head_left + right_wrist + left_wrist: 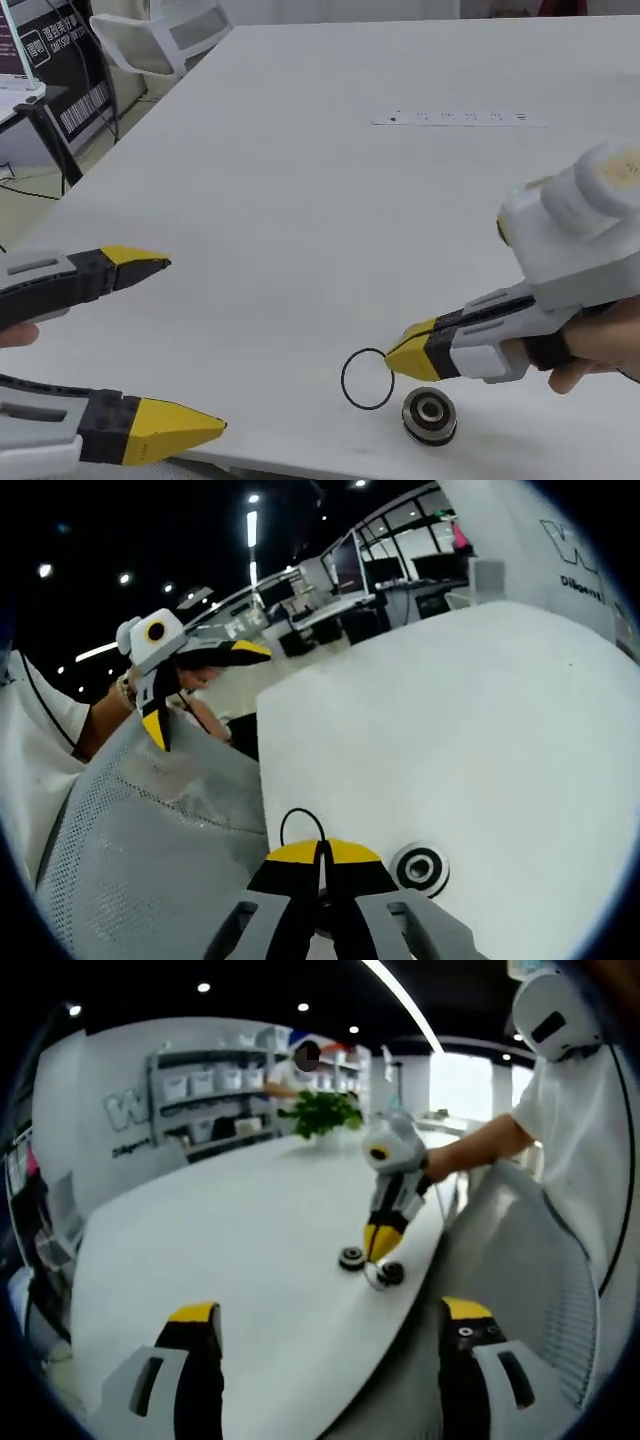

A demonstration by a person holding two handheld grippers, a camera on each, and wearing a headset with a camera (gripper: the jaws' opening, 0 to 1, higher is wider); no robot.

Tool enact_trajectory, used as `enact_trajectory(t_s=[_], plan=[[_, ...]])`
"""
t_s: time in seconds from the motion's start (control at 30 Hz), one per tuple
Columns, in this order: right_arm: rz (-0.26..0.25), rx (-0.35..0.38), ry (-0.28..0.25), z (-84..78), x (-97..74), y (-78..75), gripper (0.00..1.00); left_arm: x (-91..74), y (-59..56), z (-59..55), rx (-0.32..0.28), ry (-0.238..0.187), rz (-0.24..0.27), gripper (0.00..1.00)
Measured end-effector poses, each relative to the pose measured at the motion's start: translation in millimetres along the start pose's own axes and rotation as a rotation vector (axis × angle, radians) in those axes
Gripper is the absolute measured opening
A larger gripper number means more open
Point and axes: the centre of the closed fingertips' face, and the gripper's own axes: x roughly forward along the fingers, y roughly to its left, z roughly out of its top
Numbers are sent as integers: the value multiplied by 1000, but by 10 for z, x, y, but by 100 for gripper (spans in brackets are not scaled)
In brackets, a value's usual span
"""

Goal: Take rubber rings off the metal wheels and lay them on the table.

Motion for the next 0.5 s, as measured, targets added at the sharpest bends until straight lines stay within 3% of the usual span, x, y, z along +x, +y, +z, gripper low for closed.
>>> enact_trajectory(t_s=[0.3,0.5], plan=[[-55,-93,83,-122,168,-220,0,-101,72,-2,4,5,22,89],[-81,-142,131,-205,210,-282,0,-125,94,-9,11,9,28,89]])
